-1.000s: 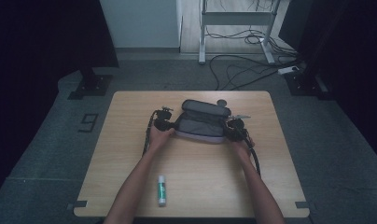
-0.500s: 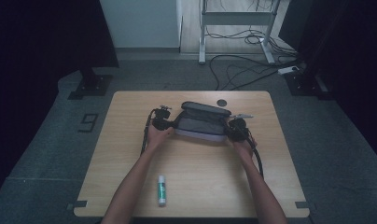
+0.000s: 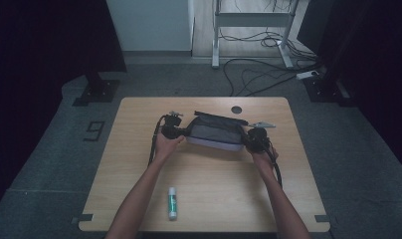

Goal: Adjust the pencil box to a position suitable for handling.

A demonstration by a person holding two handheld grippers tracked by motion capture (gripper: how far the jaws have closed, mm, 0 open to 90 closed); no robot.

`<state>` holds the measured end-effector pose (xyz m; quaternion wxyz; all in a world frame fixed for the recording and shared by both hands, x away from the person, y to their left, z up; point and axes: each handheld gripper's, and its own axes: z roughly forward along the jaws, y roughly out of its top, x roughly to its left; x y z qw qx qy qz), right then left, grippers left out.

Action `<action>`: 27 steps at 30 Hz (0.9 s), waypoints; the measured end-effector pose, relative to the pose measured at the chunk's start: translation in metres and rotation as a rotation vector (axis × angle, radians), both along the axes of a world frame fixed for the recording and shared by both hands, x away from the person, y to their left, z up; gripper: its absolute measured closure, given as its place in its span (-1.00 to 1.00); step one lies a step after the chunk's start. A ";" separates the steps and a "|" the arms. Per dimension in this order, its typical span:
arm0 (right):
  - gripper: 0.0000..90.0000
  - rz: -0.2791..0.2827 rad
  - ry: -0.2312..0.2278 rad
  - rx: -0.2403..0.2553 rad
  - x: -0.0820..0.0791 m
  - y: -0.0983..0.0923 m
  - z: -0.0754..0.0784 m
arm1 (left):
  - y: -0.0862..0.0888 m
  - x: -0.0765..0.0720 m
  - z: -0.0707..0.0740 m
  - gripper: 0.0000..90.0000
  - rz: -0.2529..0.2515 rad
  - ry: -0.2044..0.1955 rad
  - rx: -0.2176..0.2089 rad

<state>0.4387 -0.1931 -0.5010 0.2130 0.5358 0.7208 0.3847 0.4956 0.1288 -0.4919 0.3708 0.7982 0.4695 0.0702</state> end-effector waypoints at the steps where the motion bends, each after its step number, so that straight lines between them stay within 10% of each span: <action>1: 0.89 0.000 0.000 0.000 0.000 0.000 0.000 | 0.000 0.000 0.000 0.90 0.000 0.000 0.000; 27: 0.89 0.071 -0.123 -0.023 -0.039 0.023 0.031 | 0.028 -0.030 0.031 0.91 -0.030 -0.056 -0.025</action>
